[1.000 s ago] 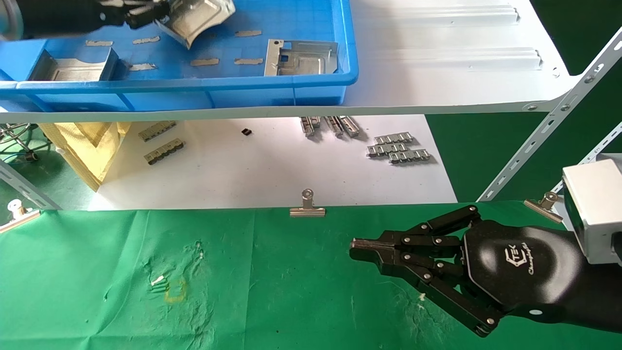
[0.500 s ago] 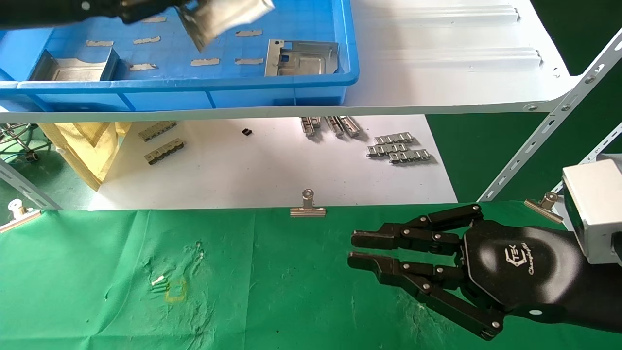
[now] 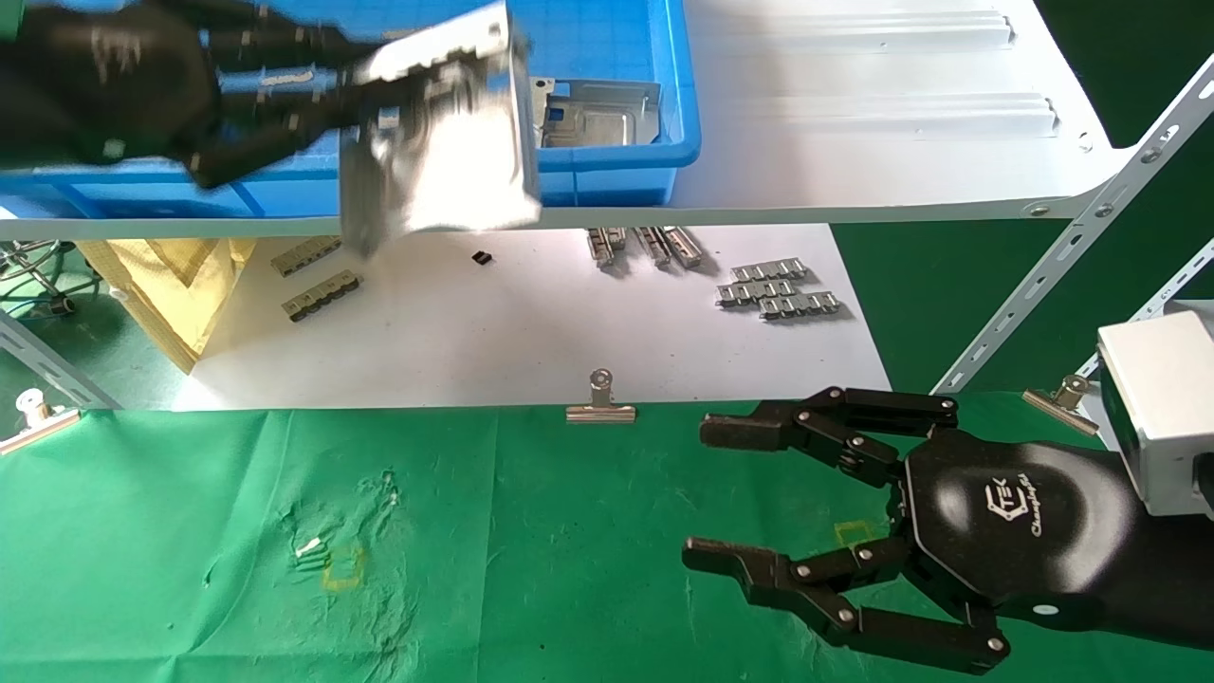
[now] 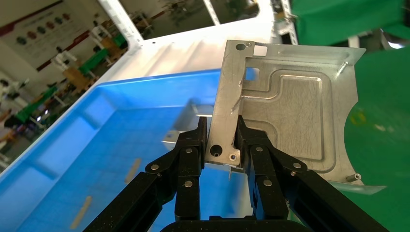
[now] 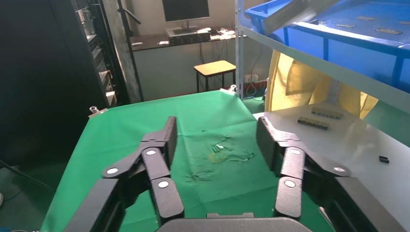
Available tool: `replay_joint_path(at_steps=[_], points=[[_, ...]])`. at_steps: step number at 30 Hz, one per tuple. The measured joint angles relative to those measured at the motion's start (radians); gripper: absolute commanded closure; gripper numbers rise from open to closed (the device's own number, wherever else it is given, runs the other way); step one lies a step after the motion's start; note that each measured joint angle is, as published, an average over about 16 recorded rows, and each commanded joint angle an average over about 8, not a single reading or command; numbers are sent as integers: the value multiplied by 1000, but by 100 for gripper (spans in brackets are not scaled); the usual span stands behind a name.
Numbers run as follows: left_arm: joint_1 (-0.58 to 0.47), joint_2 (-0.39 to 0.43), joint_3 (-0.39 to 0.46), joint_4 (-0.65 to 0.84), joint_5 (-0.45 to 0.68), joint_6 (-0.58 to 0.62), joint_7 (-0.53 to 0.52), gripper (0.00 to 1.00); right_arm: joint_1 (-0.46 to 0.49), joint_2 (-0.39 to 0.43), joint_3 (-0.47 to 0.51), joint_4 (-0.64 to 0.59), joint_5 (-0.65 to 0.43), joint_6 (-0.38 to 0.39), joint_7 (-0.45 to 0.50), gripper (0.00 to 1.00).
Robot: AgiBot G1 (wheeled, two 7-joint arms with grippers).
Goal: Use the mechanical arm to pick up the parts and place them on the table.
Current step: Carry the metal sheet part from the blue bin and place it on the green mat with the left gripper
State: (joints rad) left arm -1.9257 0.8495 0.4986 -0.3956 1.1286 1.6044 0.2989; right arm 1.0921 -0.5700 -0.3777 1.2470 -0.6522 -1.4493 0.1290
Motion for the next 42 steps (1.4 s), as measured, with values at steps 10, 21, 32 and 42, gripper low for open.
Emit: replay_joint_path(at_steps=[10, 21, 32, 42], points=[[163, -157, 122, -226, -131, -11, 77, 100, 0, 0, 0, 0, 0, 0, 0, 0], [272, -193, 263, -165, -88, -27, 311, 100, 0, 0, 0, 0, 0, 0, 0, 0], [347, -160, 306, 64, -92, -42, 484, 38, 0, 0, 0, 0, 0, 0, 0, 0], [373, -136, 316, 179, -105, -30, 526, 0, 0, 0, 0, 0, 0, 0, 0, 0]])
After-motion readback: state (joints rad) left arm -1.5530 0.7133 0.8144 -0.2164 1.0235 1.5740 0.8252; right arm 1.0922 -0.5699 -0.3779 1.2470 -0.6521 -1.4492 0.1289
